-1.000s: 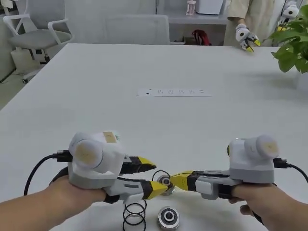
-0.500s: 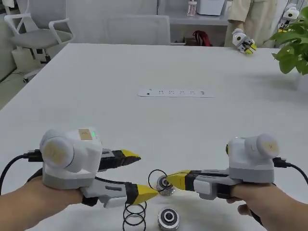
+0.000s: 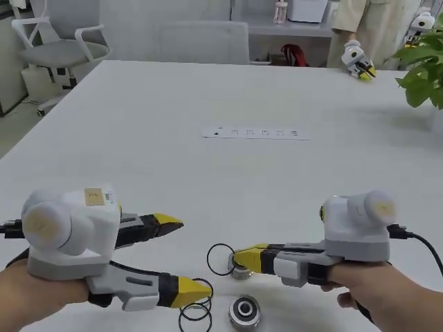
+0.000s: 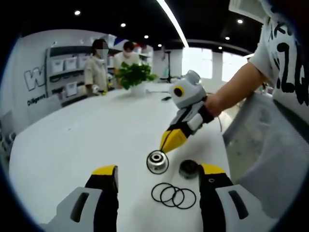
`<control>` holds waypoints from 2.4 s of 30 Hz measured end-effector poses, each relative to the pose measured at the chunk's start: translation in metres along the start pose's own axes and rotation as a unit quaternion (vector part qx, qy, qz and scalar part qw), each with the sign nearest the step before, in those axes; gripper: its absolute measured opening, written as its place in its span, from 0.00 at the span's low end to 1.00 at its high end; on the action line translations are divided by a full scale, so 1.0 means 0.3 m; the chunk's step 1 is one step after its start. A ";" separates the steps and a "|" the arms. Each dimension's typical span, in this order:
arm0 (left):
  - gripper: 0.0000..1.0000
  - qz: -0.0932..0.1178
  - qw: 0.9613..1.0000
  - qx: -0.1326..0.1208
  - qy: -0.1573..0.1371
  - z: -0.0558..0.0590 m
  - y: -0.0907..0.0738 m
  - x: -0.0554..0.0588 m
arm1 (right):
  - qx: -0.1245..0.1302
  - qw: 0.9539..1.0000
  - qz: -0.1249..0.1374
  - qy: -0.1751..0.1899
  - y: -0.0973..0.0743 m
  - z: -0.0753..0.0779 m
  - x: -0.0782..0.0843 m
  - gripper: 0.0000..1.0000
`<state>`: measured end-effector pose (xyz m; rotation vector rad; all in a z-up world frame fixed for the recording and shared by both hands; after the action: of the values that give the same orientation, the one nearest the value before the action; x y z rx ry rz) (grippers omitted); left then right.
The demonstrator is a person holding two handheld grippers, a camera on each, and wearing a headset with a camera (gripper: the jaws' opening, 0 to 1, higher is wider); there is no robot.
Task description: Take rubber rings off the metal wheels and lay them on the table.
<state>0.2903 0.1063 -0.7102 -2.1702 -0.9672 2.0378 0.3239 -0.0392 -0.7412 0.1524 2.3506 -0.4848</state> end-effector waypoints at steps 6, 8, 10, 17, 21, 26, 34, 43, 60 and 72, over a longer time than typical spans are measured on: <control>0.72 0.002 1.000 -0.008 -0.007 0.004 -0.020 0.004 | -0.006 1.000 -0.010 -0.001 0.024 -0.015 0.012 0.00; 0.72 0.002 1.000 -0.012 -0.008 0.002 -0.025 0.006 | -0.009 1.000 -0.014 -0.002 0.033 -0.018 0.016 0.00; 0.73 0.002 1.000 -0.017 -0.010 -0.001 -0.031 0.008 | -0.010 1.000 -0.019 -0.002 0.043 -0.023 0.024 0.00; 0.73 0.002 1.000 -0.023 -0.014 -0.004 -0.050 0.019 | -0.014 0.999 -0.037 0.000 0.080 -0.035 0.050 0.00; 0.73 -0.001 1.000 -0.025 -0.016 -0.002 -0.059 0.028 | -0.014 0.998 -0.053 0.002 0.101 -0.039 0.073 0.00; 0.74 -0.001 0.999 -0.030 -0.018 0.000 -0.071 0.034 | -0.003 0.998 -0.062 0.002 0.118 -0.034 0.087 0.00; 0.73 -0.003 0.999 -0.032 -0.018 -0.002 -0.081 0.038 | 0.023 0.997 -0.073 -0.007 0.127 -0.013 0.098 0.00; 0.73 -0.005 0.999 -0.032 -0.018 -0.005 -0.078 0.044 | 0.041 0.995 -0.075 -0.043 0.124 -0.005 0.096 0.02; 0.73 -0.006 0.999 -0.032 -0.018 -0.010 -0.078 0.045 | 0.024 0.992 -0.071 -0.098 0.122 -0.045 0.084 0.18; 0.74 -0.001 0.999 -0.030 -0.015 -0.006 -0.078 0.031 | 0.013 0.992 -0.048 -0.120 0.088 -0.071 0.040 0.32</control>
<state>0.2817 0.1300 -0.7087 -2.1713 -1.0472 2.0734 0.3079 -0.0070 -0.7429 -0.0068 2.1230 -0.5497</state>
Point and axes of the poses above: the centre of the closed fingertips' face, and the gripper's own axes: y roughly forward along the fingers, z roughly to its right, x roughly out of its underside, the point moved 6 cm from there along -y, roughly backward along the fingers, and after that the axes turned 11 degrees about y, right-handed, at the moved point
